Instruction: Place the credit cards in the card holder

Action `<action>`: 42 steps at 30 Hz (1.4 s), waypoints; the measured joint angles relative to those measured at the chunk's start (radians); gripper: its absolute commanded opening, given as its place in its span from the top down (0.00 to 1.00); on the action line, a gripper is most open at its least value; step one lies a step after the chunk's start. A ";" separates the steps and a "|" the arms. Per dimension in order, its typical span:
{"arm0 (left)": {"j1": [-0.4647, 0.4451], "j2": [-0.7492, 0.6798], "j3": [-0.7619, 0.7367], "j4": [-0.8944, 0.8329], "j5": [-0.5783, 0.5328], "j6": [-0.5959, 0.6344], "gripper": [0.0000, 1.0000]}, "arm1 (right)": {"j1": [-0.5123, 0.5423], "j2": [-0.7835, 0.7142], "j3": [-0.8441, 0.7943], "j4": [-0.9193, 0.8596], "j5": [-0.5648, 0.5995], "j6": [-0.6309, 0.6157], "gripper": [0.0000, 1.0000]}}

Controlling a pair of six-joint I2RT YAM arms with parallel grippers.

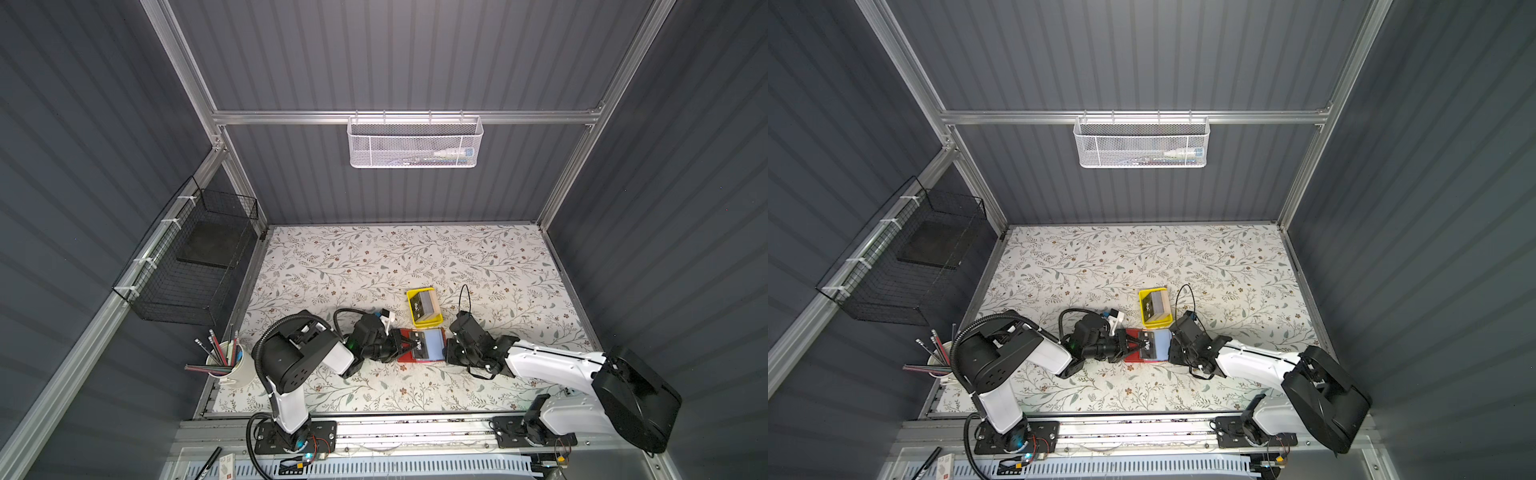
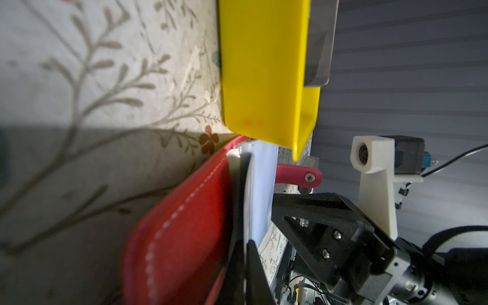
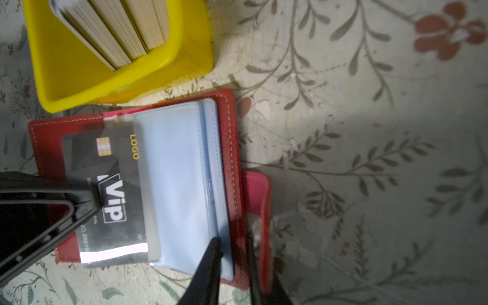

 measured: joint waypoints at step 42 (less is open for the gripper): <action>-0.041 -0.154 0.126 -0.506 -0.098 0.167 0.71 | 0.000 0.005 0.006 -0.001 0.001 -0.007 0.77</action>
